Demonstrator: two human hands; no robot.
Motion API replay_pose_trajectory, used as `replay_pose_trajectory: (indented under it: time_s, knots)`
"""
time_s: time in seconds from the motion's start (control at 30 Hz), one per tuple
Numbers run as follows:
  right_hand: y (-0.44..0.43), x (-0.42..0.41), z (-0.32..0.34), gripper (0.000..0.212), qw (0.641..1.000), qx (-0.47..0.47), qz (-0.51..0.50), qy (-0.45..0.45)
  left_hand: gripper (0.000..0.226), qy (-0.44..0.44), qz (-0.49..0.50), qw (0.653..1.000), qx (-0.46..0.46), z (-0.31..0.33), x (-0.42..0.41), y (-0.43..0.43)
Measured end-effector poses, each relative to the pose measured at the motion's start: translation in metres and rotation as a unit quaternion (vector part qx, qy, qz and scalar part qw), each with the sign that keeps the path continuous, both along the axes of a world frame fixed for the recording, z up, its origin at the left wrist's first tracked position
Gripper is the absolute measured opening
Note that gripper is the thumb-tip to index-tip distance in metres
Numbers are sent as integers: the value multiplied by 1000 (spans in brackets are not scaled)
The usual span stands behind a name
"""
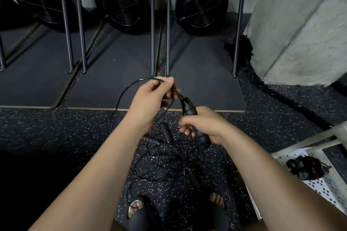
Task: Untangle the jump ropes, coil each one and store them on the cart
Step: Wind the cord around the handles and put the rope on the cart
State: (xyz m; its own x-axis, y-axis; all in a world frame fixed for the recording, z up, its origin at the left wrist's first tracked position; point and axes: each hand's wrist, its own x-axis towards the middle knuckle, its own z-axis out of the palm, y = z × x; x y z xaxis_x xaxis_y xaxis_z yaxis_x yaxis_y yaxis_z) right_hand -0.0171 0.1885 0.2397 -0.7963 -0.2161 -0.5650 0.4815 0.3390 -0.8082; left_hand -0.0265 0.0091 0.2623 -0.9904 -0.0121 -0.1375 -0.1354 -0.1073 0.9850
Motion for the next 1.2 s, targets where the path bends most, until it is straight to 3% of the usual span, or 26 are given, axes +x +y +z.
replay_pose_trajectory:
  time_s: [0.2, 0.33, 0.43, 0.53, 0.67, 0.87, 0.97, 1.03, 1.1, 1.2]
  knots:
    - [17, -5, 40, 3, 992, -111, -44, 46, 23, -52, -165, 982, -81, -14, 8, 5]
    - [30, -1, 66, 11, 969, -236, -61, 40, 34, -75, -271, 954, -103, -28, 14, 19]
    - [33, -1, 75, 23, 959, -272, -70, 47, 24, -67, -287, 940, -174, -37, 21, 30]
    - [37, -2, 82, 18, 940, -317, -108, 62, 17, -58, -293, 919, -257, -52, 23, 33]
    - [43, -4, 92, 9, 907, -382, -165, 66, 11, -19, -303, 862, -407, -57, 25, 32]
    - [48, -4, 94, 9, 884, -412, -209, 73, 23, -15, -257, 856, -448, -54, 22, 33]
    - [51, -7, 86, 23, 898, -378, -208, 83, 26, -11, -231, 871, -434, -52, 18, 30]
    - [48, -9, 74, 34, 938, -270, -198, 93, 24, 22, -196, 880, -431, -47, 15, 27]
    - [42, -6, 57, 33, 972, -145, -170, 74, 18, 77, -122, 899, -414, -40, 12, 25]
    - [31, -1, 34, 23, 993, -80, -90, 3, 12, 140, -25, 921, -364, -28, 7, 22]
